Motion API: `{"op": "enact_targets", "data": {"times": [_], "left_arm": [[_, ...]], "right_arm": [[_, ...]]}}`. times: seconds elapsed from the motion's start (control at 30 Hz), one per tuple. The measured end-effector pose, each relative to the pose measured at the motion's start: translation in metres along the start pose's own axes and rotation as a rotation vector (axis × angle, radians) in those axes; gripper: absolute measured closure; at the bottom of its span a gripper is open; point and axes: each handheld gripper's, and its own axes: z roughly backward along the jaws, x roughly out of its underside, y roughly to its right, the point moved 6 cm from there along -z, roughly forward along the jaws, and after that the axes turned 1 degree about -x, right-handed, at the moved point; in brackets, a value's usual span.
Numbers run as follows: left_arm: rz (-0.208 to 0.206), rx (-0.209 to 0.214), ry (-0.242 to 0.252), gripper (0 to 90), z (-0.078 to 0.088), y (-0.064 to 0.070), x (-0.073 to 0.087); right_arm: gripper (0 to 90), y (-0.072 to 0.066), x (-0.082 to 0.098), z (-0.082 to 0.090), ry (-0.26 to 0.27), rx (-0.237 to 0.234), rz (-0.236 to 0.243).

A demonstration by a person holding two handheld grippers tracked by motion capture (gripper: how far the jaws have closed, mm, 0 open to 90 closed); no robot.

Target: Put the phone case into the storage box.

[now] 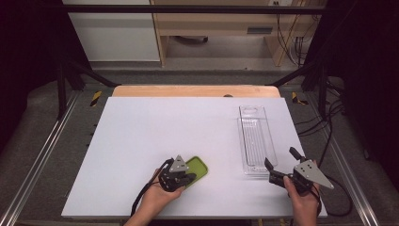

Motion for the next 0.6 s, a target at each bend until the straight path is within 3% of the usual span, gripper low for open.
{"op": "enact_targets", "data": {"times": [0.4, 0.6], "left_arm": [[0.001, 0.001, 0.011, 90.0, 0.001, -0.001, -0.001], [-0.018, -0.026, 0.045, 88.5, 0.017, -0.001, -0.007]], "right_arm": [[4.1, 0.001, 0.0, 0.0, 0.003, 0.002, -0.003], [4.1, 0.0, -0.001, 0.001, 0.005, 0.003, -0.005]]}}
